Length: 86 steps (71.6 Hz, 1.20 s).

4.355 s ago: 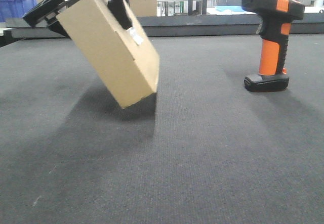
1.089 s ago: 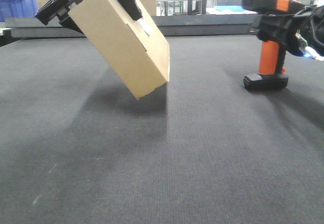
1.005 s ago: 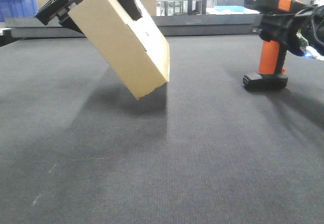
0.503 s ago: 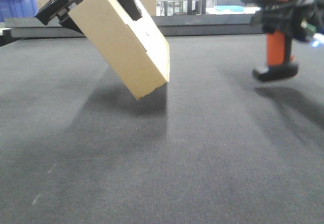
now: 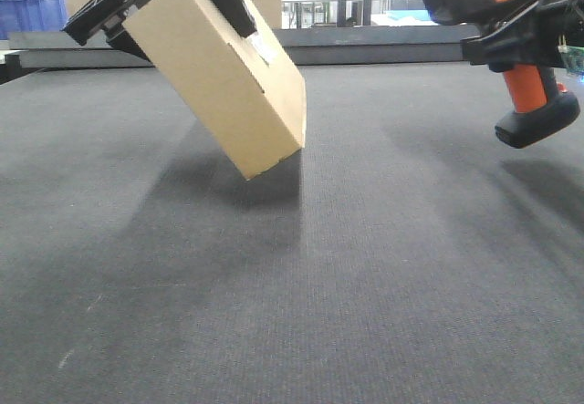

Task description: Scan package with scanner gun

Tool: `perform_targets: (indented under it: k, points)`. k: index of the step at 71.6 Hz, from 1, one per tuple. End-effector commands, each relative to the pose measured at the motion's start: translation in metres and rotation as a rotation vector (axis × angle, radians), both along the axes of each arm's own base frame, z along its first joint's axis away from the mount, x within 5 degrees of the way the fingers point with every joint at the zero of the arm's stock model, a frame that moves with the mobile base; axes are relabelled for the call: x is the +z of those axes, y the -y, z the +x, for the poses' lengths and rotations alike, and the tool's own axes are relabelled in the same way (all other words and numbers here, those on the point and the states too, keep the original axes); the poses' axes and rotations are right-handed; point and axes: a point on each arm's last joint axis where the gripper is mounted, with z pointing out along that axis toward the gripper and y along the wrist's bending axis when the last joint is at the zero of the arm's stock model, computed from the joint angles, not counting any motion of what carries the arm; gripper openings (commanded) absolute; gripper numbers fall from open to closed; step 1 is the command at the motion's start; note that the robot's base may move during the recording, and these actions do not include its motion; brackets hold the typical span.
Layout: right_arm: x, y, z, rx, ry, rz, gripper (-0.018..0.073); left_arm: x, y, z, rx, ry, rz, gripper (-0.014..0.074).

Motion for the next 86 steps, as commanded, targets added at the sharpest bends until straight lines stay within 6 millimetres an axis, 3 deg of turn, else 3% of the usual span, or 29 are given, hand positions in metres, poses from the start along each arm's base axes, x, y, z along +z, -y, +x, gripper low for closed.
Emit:
perform_targets:
  k: [1, 20, 38, 54, 86]
  points:
    - [0.018, 0.003, 0.001, -0.027, 0.132, 0.01, -0.0167, 0.005, 0.002, -0.002, -0.002, 0.014, -0.014, -0.0111]
    - [0.022, 0.007, 0.002, -0.091, 0.217, 0.248, -0.0167, 0.005, 0.002, -0.002, -0.002, 0.014, -0.014, -0.0111]
    - [0.004, 0.008, 0.01, -0.103, 0.257, 0.391, -0.0167, 0.005, 0.002, -0.002, -0.003, 0.011, -0.013, -0.0111]
    - [-0.014, 0.008, 0.016, -0.105, 0.262, 0.39, -0.0167, 0.005, 0.002, -0.002, -0.003, 0.011, -0.013, -0.0111]
    - [-0.019, 0.008, 0.017, -0.109, 0.234, 0.39, -0.0167, 0.006, 0.002, -0.001, 0.005, 0.027, -0.017, -0.0111]
